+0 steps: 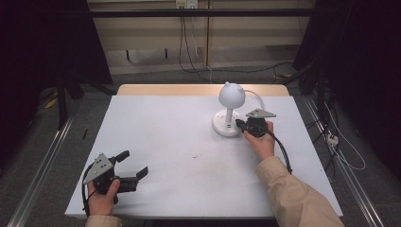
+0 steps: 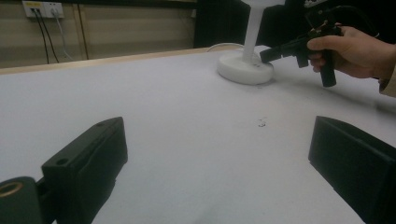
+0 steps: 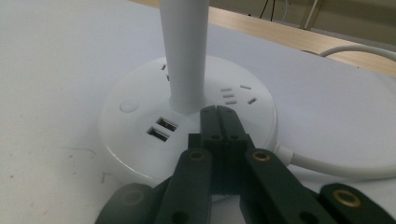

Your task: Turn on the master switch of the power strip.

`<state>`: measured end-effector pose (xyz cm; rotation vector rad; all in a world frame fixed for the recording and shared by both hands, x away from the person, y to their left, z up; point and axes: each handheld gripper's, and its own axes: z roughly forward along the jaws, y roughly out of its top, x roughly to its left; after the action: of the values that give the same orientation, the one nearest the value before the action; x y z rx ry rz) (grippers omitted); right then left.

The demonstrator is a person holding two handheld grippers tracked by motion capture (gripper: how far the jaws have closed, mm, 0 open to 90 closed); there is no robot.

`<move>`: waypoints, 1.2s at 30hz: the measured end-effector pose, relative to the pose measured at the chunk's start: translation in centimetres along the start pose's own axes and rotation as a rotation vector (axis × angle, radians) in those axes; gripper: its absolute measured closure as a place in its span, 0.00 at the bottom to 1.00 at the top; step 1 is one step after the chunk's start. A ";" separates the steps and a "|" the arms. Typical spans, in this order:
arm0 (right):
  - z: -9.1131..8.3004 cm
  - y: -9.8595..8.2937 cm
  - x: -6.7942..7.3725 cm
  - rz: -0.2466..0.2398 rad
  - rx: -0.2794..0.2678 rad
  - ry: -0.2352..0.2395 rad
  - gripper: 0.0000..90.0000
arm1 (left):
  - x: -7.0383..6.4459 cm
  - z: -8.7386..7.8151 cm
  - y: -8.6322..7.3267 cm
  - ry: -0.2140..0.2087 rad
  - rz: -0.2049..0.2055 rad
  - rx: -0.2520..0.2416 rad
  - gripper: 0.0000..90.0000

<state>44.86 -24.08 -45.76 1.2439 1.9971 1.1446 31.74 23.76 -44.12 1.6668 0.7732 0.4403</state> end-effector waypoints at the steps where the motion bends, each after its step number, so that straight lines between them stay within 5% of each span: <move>1: 0.0 0.0 0.0 0.002 0.001 -0.001 1.00 | 0.0 0.0 0.0 0.001 -0.001 0.001 0.05; 36: 0.0 0.2 0.1 -0.008 0.016 -0.003 1.00 | 0.1 -0.2 -0.1 0.004 0.002 -0.001 0.05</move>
<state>44.92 -23.98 -45.62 1.2434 2.0109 1.1242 31.64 23.93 -44.14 1.6666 0.7750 0.4455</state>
